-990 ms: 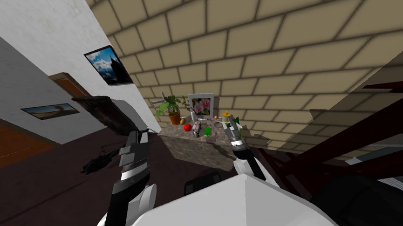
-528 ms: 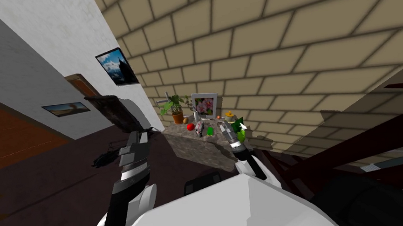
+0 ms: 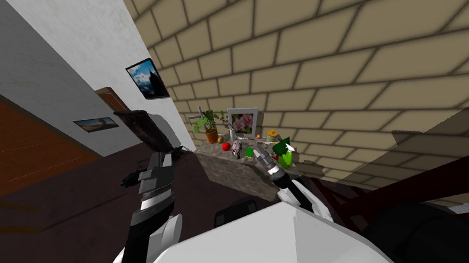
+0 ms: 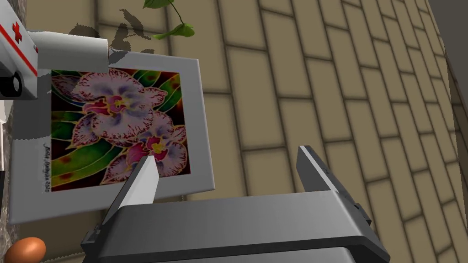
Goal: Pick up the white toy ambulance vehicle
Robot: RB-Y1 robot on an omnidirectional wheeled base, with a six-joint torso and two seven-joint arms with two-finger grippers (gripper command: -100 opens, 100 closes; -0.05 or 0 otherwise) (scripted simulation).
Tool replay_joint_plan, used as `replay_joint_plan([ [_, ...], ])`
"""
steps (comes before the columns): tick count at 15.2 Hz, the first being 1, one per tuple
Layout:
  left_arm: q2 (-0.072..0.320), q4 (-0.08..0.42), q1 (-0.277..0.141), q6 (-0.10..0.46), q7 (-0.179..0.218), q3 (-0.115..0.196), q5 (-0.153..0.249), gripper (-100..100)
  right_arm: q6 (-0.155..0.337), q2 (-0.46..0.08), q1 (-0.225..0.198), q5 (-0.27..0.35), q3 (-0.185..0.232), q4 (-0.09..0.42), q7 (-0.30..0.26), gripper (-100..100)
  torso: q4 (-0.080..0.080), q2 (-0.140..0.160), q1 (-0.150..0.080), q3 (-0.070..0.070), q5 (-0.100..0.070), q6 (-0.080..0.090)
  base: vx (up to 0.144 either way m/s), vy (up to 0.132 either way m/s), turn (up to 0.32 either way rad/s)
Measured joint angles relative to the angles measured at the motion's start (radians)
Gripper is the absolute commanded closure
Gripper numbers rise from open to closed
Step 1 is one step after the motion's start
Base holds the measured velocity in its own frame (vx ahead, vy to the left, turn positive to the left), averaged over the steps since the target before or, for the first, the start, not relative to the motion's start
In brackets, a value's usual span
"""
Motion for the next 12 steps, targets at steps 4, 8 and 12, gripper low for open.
replay_joint_plan([
  [4,0.000,0.000,0.000,0.000,0.000,0.000,0.000,0,0.009,-0.081,-0.010,0.005,0.022,0.028,-0.008,-100,0.000,0.000,0.000,0.000,0.000,0.000,0.007,0.062,0.104],
  [8,0.000,0.000,0.000,0.000,0.000,0.000,0.000,0,0.009,-0.162,-0.020,0.012,0.048,0.065,-0.014,-100,0.000,0.000,0.000,0.000,0.000,0.000,-0.001,0.051,0.069],
  [12,0.000,0.000,0.000,0.000,0.000,0.000,0.000,0,0.009,-0.244,-0.024,0.019,0.073,0.100,-0.022,-100,0.000,0.000,0.001,0.000,0.000,0.000,0.008,0.072,0.119],
])
